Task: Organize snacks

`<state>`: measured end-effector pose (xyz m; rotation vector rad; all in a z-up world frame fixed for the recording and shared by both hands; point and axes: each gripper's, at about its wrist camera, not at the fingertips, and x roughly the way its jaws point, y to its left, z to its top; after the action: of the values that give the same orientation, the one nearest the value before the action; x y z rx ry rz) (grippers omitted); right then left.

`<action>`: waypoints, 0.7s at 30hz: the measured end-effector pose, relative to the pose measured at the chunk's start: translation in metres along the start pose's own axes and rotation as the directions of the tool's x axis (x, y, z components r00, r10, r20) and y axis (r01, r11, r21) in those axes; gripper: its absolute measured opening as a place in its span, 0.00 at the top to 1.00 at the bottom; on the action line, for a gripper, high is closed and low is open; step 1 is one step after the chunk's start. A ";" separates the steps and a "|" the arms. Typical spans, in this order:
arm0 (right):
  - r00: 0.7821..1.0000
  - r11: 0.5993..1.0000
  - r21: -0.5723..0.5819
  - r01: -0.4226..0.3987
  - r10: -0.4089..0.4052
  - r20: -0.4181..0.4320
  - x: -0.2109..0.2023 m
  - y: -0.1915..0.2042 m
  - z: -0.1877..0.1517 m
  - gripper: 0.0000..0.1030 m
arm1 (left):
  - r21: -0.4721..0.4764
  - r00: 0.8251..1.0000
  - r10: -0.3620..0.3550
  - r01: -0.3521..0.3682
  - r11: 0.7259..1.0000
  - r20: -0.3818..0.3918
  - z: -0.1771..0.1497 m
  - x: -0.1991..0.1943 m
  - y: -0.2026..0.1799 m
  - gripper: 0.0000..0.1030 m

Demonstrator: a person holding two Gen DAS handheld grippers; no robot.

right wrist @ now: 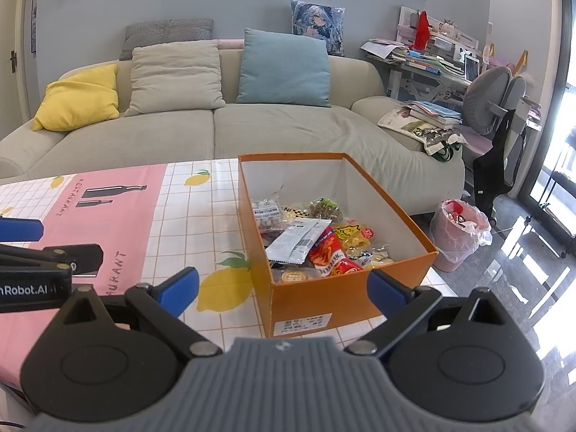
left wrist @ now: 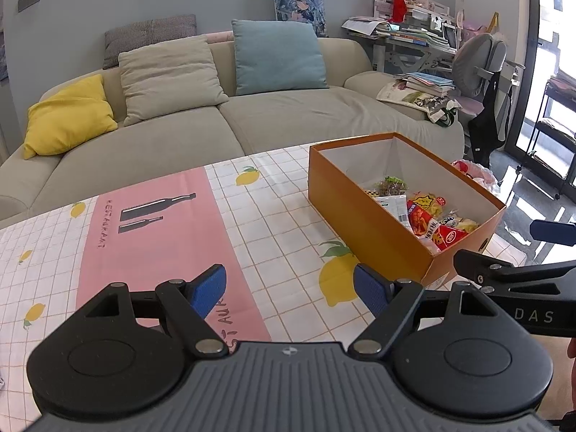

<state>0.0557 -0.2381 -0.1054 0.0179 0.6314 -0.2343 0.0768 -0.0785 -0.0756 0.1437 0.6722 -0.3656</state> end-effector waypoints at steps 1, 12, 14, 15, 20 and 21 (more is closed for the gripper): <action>1.000 1.000 0.000 0.000 0.000 -0.001 0.000 0.000 0.000 0.06 | -0.003 1.000 -0.002 0.002 1.000 -0.002 0.000 0.000 0.000 0.09; 1.000 1.000 -0.003 -0.007 0.007 -0.011 0.001 -0.001 0.000 0.06 | -0.008 1.000 0.012 -0.012 1.000 -0.010 -0.001 0.000 0.002 0.09; 1.000 1.000 -0.003 -0.007 0.007 -0.011 0.002 -0.001 0.000 0.06 | -0.008 1.000 0.016 -0.016 1.000 -0.011 -0.001 0.000 0.003 0.09; 1.000 1.000 -0.003 -0.007 0.007 -0.011 0.002 -0.001 0.000 0.06 | -0.009 1.000 0.017 -0.017 1.000 -0.011 -0.001 0.000 0.003 0.09; 1.000 1.000 -0.007 -0.010 0.010 -0.013 0.003 -0.002 0.000 0.06 | -0.015 1.000 0.017 -0.017 1.000 -0.009 -0.001 0.001 0.005 0.09; 1.000 1.000 -0.008 -0.011 0.011 -0.013 0.003 -0.002 0.000 0.06 | -0.015 1.000 0.019 -0.019 1.000 -0.005 -0.001 0.000 0.005 0.09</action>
<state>0.0577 -0.2407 -0.1069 0.0152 0.6453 -0.2214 0.0783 -0.0739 -0.0763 0.1368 0.6776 -0.3420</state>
